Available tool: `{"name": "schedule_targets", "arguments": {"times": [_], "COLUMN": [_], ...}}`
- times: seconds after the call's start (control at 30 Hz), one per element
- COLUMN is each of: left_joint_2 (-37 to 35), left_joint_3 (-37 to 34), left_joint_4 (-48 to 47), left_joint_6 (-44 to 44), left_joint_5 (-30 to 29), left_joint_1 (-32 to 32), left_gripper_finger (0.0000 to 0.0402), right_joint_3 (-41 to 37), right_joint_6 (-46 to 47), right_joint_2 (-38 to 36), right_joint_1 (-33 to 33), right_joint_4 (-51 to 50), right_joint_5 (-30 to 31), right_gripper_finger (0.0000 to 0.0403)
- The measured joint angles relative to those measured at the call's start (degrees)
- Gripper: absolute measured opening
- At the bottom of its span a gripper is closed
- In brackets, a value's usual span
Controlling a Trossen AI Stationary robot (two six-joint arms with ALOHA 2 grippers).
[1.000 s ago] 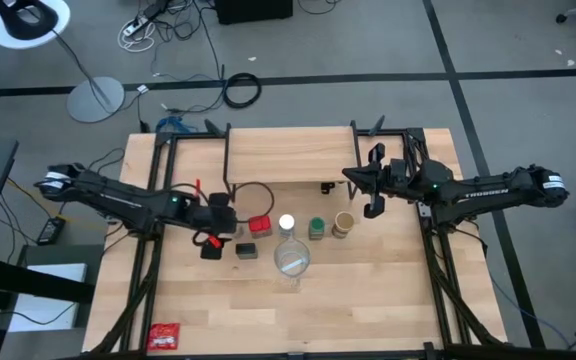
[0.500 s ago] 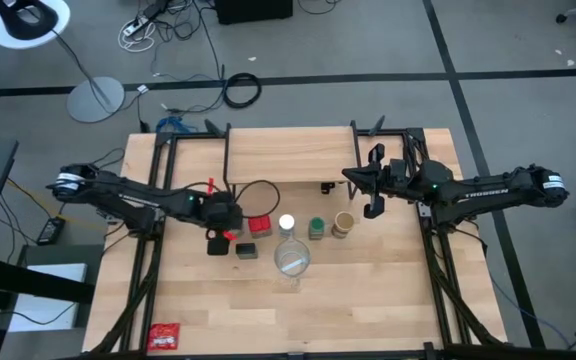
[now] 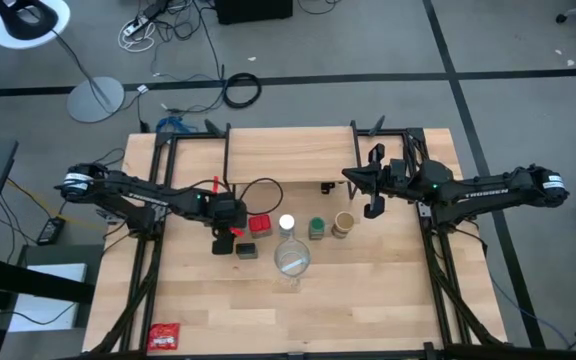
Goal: Shelf spices
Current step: Put the transparent seasoning bottle on the shelf
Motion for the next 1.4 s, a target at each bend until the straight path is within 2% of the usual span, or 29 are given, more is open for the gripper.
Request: {"name": "schedule_targets", "arguments": {"times": [0.1, 0.4, 0.6, 0.7, 0.87, 1.03, 1.2, 1.4], "left_joint_2": [-0.1, 0.0, 0.0, -1.1, -4.6, -9.1, -10.2, -6.5], "left_joint_3": [0.0, 1.2, 7.6, 11.7, 17.8, 24.0, 29.5, 30.7], "left_joint_4": [0.3, -1.5, -12.1, -15.5, -19.9, -22.9, -22.5, -21.6], "left_joint_6": [0.3, -1.1, -1.3, -1.1, -1.0, -0.6, 0.8, 7.3], "left_joint_5": [0.0, -0.2, -5.0, -5.1, -5.2, -8.7, -14.6, -12.8], "left_joint_1": [0.0, -0.1, -0.2, -0.2, -0.2, 0.1, 5.0, 15.8], "left_gripper_finger": [0.0164, 0.0164, 0.0164, 0.0164, 0.0164, 0.0164, 0.0164, 0.0164], "right_joint_3": [0.0, 0.0, 0.0, 0.0, 0.0, 0.0, 0.0, 0.0], "right_joint_6": [0.0, 0.0, 0.0, 0.0, 0.0, 0.0, -0.2, 0.0], "right_joint_2": [0.0, 0.0, 0.0, 0.0, 0.0, 0.0, 0.0, 0.0], "right_joint_1": [0.0, 0.0, 0.0, 0.0, 0.0, 0.0, 0.0, 0.0], "right_joint_4": [0.0, 0.0, 0.0, 0.0, -0.1, -0.4, -0.4, 0.0], "right_joint_5": [0.0, 0.0, 0.0, 0.0, 0.0, 0.0, 0.0, 0.0], "right_gripper_finger": [0.0003, 0.0003, 0.0003, 0.0003, 0.0003, 0.0003, 0.0003, 0.0003]}}
